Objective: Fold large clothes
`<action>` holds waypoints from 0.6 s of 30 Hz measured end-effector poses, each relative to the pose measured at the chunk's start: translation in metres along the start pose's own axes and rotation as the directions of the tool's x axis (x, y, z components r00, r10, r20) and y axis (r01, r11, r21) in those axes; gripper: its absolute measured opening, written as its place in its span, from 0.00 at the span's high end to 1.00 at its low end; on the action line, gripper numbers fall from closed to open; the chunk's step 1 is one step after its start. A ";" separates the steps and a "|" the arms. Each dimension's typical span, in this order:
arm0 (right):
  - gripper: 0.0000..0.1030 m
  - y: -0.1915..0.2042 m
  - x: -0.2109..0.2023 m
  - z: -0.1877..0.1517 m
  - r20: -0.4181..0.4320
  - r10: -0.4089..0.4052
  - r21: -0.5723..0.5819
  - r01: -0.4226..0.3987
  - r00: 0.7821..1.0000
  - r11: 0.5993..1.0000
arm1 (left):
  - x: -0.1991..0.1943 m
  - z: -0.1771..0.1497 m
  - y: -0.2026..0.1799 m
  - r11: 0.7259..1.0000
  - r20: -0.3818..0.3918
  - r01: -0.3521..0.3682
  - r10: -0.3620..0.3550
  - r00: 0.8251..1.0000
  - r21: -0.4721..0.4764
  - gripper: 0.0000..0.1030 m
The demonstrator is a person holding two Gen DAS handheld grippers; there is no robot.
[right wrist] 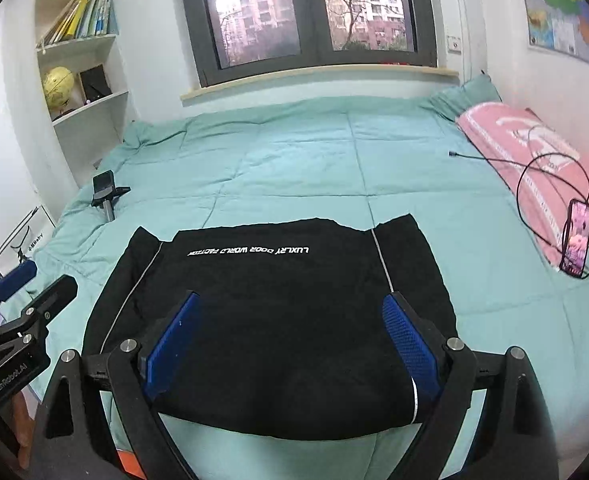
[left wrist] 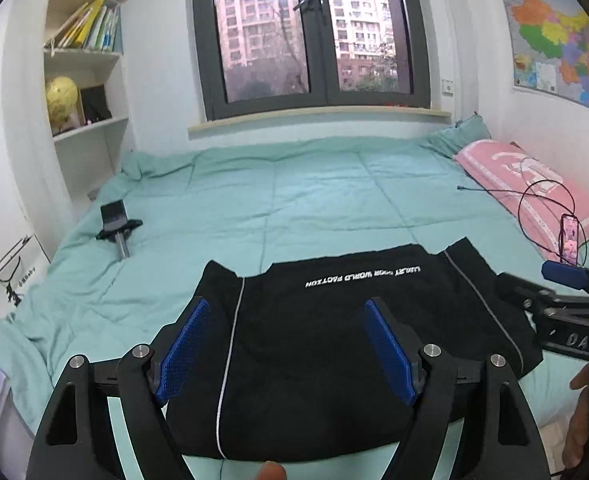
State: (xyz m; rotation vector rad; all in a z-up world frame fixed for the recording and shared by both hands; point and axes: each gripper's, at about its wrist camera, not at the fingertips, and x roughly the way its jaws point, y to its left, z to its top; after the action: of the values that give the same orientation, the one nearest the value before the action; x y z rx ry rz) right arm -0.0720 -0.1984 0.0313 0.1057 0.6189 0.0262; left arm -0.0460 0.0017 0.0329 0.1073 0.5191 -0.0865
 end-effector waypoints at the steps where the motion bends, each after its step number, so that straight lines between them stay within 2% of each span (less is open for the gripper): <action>1: 0.09 0.001 0.000 0.000 0.004 -0.008 -0.007 0.008 1.000 1.000 | -0.002 0.000 -0.001 1.000 0.010 0.002 -0.002 1.000 0.002 0.22; 6: 0.09 0.000 0.011 -0.004 -0.022 -0.009 -0.006 0.009 1.000 1.000 | -0.004 -0.003 -0.005 1.000 0.024 -0.015 0.015 1.000 0.016 0.22; 18: 0.09 0.007 0.039 -0.013 -0.095 0.008 -0.026 -0.011 0.995 1.000 | 0.018 -0.012 -0.002 1.000 -0.050 -0.027 0.027 0.998 -0.003 0.22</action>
State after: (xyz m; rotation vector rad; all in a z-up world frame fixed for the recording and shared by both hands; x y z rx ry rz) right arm -0.0479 -0.1879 -0.0008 0.0819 0.7124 0.0486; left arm -0.0365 0.0005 0.0140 0.1132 0.5680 -0.0564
